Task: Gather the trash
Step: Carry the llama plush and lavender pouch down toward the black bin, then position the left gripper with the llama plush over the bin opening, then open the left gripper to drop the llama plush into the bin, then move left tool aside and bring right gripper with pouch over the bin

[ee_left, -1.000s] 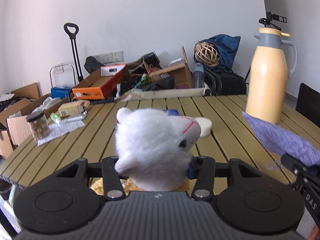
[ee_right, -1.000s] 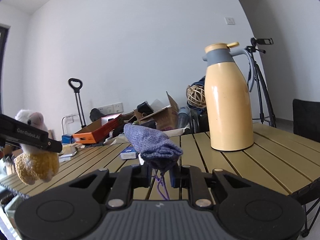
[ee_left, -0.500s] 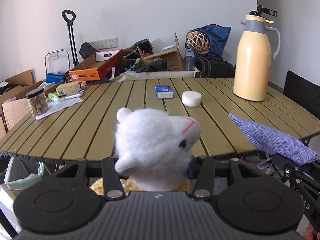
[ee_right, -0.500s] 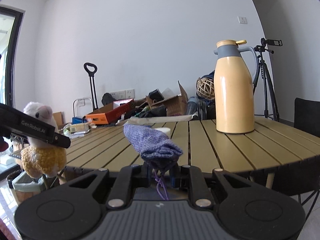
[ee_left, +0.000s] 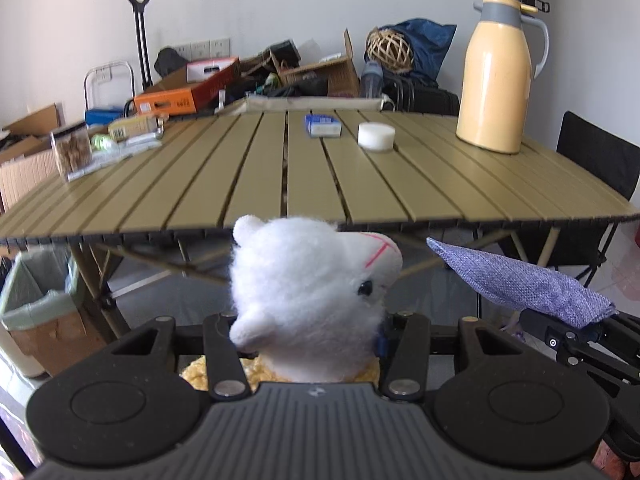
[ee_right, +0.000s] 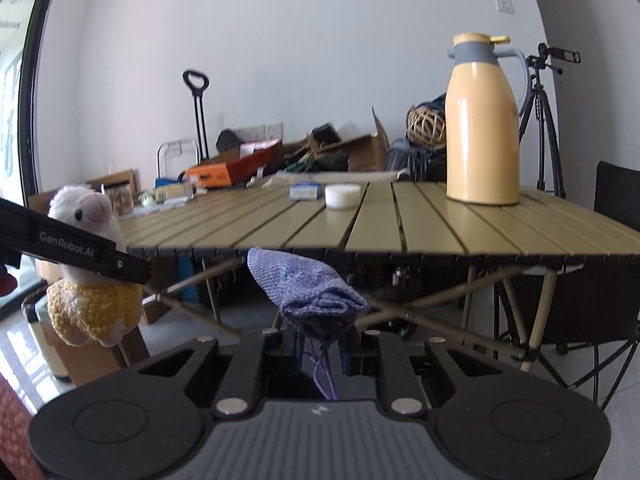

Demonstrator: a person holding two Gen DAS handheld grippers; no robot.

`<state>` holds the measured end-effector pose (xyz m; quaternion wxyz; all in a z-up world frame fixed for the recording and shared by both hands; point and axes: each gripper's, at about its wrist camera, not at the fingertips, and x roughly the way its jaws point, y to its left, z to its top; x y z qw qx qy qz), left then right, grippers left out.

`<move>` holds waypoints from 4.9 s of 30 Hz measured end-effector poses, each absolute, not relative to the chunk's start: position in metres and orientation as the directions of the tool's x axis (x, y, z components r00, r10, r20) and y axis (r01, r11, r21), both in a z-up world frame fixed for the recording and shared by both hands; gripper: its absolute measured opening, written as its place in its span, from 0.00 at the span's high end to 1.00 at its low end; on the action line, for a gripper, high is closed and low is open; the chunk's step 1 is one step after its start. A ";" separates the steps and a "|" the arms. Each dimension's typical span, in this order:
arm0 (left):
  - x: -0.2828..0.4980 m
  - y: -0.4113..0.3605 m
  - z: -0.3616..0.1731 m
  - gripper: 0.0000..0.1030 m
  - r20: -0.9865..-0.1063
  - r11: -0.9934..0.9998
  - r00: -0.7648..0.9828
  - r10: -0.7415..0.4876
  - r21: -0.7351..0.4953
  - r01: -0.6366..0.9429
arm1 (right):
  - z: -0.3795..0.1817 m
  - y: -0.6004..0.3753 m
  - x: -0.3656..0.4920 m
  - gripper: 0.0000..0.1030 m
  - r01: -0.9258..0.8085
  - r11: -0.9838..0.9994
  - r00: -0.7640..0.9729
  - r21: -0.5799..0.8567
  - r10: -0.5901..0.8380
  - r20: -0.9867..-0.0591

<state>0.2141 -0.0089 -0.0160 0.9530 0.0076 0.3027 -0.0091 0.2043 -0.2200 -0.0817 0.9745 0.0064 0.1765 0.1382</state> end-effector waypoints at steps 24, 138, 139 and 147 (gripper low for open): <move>0.214 -0.004 -0.108 0.52 -0.725 0.999 0.688 -0.034 -0.015 0.034 | -0.147 -0.207 0.208 0.84 -0.262 0.965 0.744 0.031 0.222 -0.630; 0.360 -0.034 -0.167 0.00 -0.945 0.997 0.325 -0.015 -0.040 -0.069 | -0.205 -0.257 0.284 0.84 0.036 0.997 0.623 0.075 0.036 -0.781; 0.359 -0.033 -0.166 0.00 -0.946 0.997 0.324 -0.017 -0.041 -0.068 | -0.204 -0.256 0.284 0.84 0.034 0.997 0.624 0.074 0.036 -0.780; 0.354 -0.021 -0.166 0.00 -0.948 0.996 0.317 -0.016 -0.041 -0.073 | -0.196 -0.246 0.283 0.84 0.008 0.997 0.642 0.071 0.049 -0.765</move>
